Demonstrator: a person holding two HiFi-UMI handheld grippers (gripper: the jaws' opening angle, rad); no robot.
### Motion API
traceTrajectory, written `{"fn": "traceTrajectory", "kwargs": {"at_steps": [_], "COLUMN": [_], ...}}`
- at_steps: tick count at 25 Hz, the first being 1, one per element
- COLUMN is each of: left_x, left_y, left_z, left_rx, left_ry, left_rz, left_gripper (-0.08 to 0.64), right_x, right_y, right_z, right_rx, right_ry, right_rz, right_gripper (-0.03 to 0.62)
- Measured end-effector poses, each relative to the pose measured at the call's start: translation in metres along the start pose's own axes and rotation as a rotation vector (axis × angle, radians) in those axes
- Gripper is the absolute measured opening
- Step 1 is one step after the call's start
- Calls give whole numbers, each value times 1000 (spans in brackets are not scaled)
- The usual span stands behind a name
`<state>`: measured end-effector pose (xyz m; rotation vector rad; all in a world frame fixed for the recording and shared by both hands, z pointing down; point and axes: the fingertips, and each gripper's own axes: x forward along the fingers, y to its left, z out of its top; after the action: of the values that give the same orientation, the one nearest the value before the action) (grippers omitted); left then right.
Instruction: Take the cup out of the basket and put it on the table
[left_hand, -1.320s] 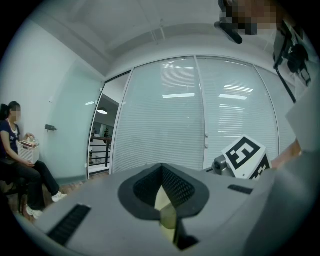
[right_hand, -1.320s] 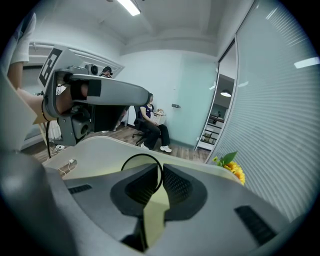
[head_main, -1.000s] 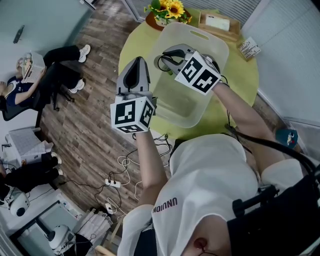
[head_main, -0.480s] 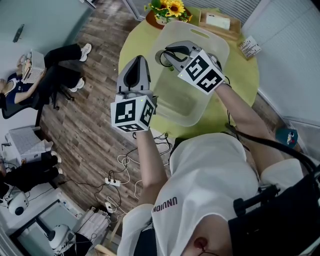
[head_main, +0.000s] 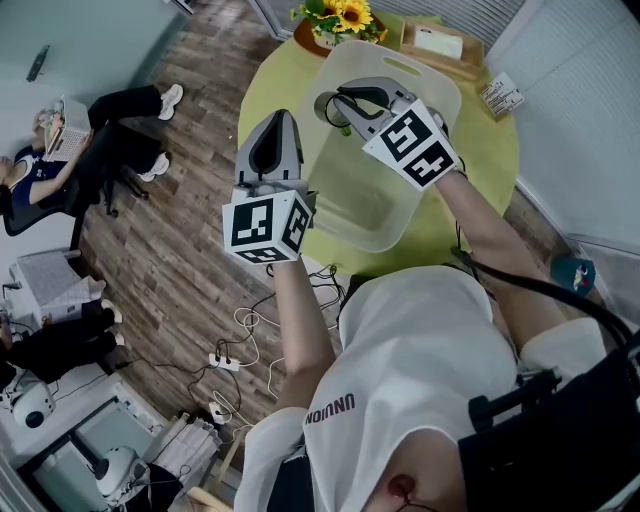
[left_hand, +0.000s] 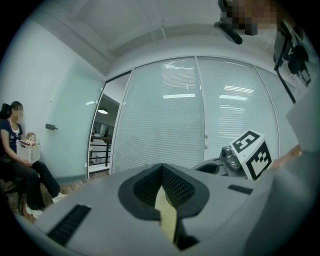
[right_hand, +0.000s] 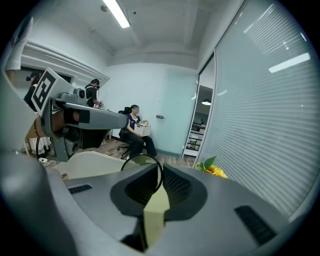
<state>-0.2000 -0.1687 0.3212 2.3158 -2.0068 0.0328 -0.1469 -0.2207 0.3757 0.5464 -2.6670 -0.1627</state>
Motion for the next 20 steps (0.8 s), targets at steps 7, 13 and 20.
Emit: {"fn": "traceTrajectory", "kwargs": {"at_steps": [7, 13, 20], "left_x": [-2, -1, 1], "left_y": [0, -2, -2], "left_z": [0, 0, 0], "left_rx": [-3, -4, -4], "left_ry": [-2, -2, -1], "left_rz": [-4, -4, -5], "left_gripper": [12, 12, 12], "right_x": [-5, -8, -9], "right_y": [-1, -2, -4], "right_z": [8, 13, 16], "right_rx": [10, 17, 32], "right_ry": [-27, -44, -55], "right_rz": [-13, -10, -12], "right_gripper": [46, 46, 46]}}
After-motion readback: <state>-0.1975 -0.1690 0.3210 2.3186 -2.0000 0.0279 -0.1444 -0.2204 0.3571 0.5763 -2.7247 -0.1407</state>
